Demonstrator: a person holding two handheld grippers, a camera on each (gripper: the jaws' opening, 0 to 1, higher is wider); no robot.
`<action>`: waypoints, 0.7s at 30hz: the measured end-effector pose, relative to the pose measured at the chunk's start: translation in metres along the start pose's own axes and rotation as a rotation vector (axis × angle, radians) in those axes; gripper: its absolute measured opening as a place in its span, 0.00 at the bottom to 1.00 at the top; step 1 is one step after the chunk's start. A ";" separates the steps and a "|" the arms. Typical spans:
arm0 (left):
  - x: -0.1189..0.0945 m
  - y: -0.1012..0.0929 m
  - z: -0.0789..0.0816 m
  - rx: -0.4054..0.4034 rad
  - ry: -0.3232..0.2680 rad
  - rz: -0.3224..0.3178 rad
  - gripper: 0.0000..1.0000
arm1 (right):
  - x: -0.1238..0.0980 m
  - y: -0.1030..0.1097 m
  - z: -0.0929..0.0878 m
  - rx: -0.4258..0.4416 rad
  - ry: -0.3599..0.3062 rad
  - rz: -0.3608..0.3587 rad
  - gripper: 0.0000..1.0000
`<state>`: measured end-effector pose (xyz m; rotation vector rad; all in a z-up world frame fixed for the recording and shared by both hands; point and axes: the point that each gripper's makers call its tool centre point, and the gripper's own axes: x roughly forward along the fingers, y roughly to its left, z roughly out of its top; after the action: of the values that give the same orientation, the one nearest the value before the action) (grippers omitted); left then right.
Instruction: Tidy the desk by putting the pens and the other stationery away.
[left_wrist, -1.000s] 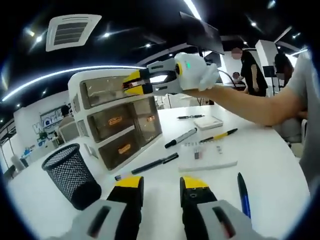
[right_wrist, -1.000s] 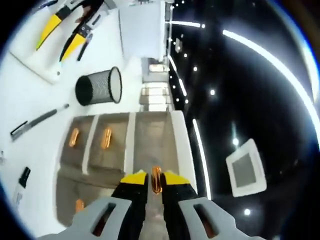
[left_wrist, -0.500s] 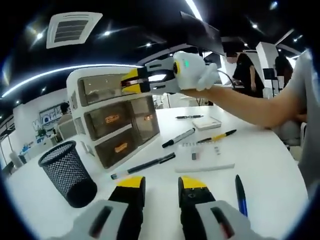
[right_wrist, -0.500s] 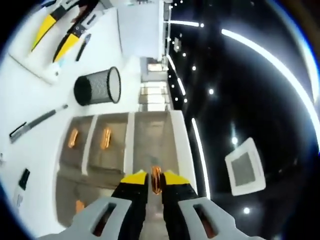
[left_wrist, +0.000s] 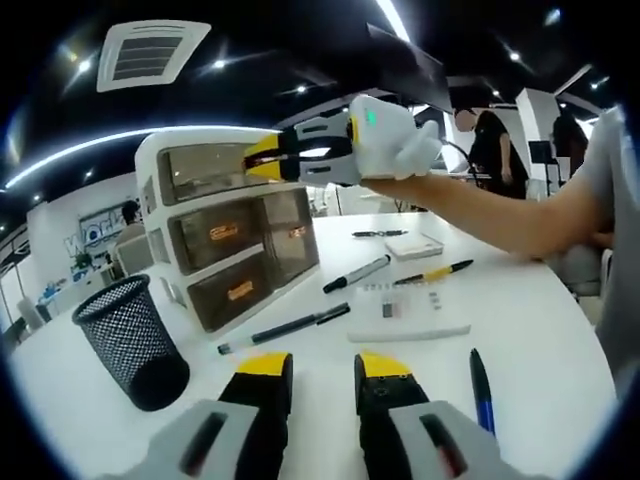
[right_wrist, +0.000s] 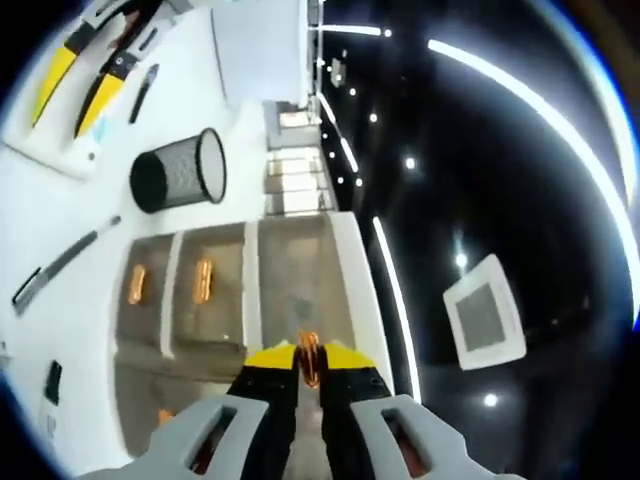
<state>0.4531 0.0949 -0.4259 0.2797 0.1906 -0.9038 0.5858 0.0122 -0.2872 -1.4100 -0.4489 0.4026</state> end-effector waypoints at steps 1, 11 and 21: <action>-0.001 0.001 0.000 0.002 -0.002 0.008 0.25 | 0.000 0.000 0.000 0.003 0.000 -0.001 0.05; -0.002 0.011 0.001 0.135 0.012 0.077 0.25 | 0.000 -0.001 -0.001 0.005 0.014 0.006 0.05; -0.005 0.014 0.007 0.122 -0.013 0.103 0.26 | -0.002 -0.001 -0.002 -0.033 0.028 0.006 0.04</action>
<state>0.4613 0.1046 -0.4155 0.3936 0.1081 -0.8159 0.5853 0.0099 -0.2866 -1.4472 -0.4303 0.3814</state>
